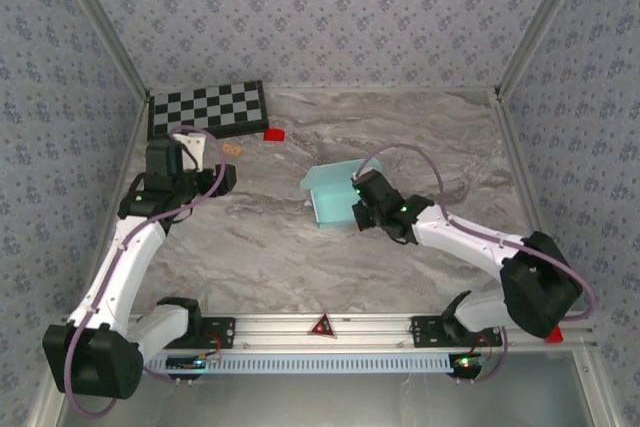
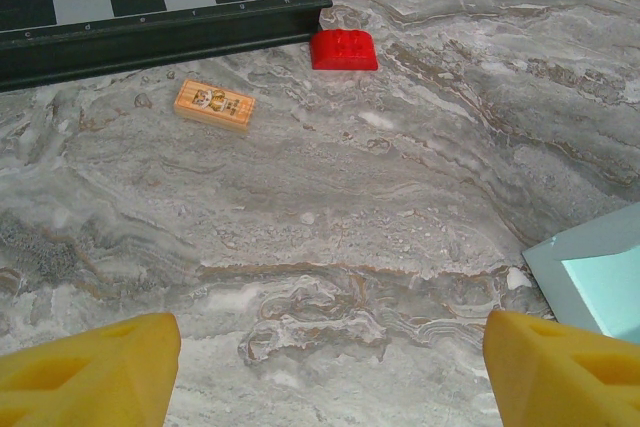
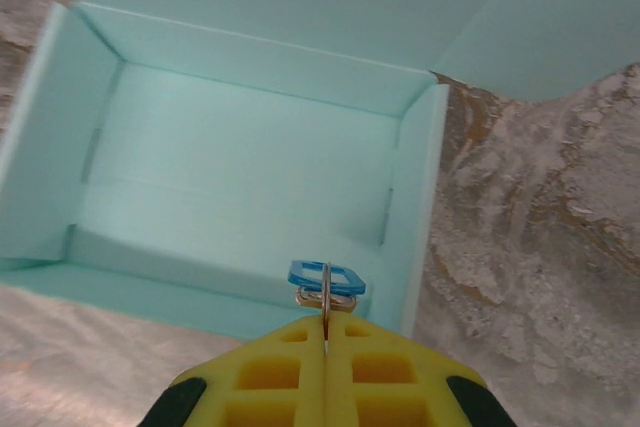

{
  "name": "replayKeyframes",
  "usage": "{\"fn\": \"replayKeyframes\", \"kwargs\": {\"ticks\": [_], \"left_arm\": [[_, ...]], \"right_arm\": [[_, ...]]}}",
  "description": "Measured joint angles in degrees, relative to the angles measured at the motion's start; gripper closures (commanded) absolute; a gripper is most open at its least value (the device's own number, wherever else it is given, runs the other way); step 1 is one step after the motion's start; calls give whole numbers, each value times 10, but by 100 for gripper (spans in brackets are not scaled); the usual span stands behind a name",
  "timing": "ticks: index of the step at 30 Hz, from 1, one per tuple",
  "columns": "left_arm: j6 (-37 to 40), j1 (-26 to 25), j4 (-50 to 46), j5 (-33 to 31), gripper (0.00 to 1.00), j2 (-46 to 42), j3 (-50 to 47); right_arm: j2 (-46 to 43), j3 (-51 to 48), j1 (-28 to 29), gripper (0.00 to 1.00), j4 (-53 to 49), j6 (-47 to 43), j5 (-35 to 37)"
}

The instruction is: Fold the paper box

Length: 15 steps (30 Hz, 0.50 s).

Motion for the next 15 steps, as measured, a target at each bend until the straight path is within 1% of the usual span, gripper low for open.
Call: {"fn": "replayKeyframes", "kwargs": {"ticks": [6,12,13,15], "left_arm": [[0,0,0,1,21,0,0],[0,0,0,2,21,2,0],[0,0,0,2,21,2,0],[0,0,0,2,21,2,0]], "right_arm": [[55,23,9,100,10,0,44],[119,66,21,100,12,0,53],[127,71,22,97,13,0,51],[138,78,24,88,16,0,46]]}}
